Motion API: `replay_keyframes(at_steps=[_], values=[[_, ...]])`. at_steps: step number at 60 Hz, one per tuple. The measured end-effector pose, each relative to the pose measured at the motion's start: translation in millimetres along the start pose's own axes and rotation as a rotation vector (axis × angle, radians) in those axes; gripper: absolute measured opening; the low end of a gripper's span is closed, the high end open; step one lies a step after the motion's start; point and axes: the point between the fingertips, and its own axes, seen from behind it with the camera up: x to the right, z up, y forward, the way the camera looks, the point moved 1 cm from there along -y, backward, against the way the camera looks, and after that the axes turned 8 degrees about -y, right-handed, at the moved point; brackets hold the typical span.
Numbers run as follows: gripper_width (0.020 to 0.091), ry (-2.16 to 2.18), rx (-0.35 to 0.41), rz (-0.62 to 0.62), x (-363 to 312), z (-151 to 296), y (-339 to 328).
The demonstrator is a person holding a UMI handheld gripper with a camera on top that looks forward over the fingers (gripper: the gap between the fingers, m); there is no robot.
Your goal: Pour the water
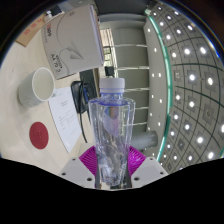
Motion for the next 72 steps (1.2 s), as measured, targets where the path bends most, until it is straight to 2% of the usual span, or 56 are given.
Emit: replay_keyframes(at_steps=[20,38,47,48,58,63,69,72], values=[[0.0355,-0.623,0.086,-0.183,2,62,19],[0.0356,-0.629,0.104,-0.159,-5,64,24],[0.0356,-0.35,0.111,-0.053,-6,63,18],[0.0357,-0.309,0.114,-0.045,-6,47,25],[0.0356,0.172,0.112,0.088,1,49,5],[0.0359,0.39,0.137,0.174,-5,51,0],[0.0361,0.638,0.191,0.31,-32,75,-5],[0.036,0.744,0.2,0.364,-35,64,-4]])
